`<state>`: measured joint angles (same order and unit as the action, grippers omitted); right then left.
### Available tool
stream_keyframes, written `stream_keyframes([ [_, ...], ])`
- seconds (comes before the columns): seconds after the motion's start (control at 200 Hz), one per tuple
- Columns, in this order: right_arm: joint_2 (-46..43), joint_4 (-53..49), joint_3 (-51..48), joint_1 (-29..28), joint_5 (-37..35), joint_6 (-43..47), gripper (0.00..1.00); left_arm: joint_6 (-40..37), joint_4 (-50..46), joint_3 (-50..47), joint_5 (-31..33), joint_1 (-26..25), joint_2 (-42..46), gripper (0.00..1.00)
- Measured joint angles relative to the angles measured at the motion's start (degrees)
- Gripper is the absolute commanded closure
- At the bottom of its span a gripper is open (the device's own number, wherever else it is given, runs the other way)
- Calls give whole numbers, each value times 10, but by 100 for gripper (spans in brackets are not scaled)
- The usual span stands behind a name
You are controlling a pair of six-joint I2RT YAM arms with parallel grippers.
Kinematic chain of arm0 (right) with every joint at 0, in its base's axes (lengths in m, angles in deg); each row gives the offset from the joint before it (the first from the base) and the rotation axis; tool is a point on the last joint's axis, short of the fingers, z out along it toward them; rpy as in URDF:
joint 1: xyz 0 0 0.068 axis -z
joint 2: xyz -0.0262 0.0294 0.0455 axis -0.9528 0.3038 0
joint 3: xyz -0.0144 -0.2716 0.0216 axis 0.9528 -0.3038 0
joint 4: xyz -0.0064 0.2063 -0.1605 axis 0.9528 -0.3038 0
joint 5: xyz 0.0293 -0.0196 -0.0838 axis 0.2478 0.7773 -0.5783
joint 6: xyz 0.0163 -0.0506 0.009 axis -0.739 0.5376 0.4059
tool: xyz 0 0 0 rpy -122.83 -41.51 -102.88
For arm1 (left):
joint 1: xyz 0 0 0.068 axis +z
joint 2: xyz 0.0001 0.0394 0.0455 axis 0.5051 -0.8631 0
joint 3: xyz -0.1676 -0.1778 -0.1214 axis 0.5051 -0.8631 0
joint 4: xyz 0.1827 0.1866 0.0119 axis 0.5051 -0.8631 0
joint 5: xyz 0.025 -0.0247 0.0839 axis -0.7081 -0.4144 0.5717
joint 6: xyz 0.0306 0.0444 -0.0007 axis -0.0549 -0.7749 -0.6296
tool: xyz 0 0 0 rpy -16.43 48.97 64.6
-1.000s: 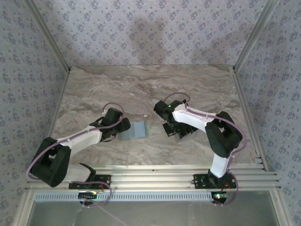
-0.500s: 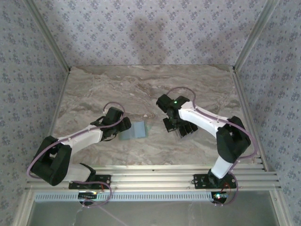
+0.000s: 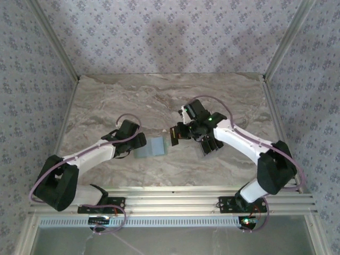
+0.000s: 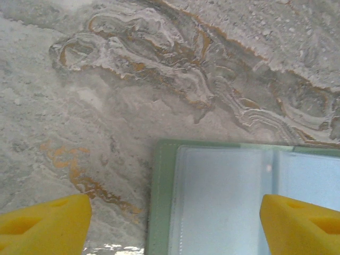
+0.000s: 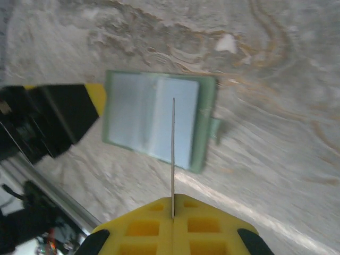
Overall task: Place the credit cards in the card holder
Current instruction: Insert the credit card into the card slot.
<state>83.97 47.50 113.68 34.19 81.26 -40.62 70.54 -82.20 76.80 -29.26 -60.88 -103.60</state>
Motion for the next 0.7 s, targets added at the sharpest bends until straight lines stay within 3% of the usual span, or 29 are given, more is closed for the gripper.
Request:
stream_keyframes([
  [0.315, 100, 199, -16, -25, 51, -78, 100, -22, -12, 1, 8, -8, -13, 17],
  [0.699, 182, 244, -8, -36, 74, -92, 100, -34, -15, 8, 14, -14, -35, 17],
])
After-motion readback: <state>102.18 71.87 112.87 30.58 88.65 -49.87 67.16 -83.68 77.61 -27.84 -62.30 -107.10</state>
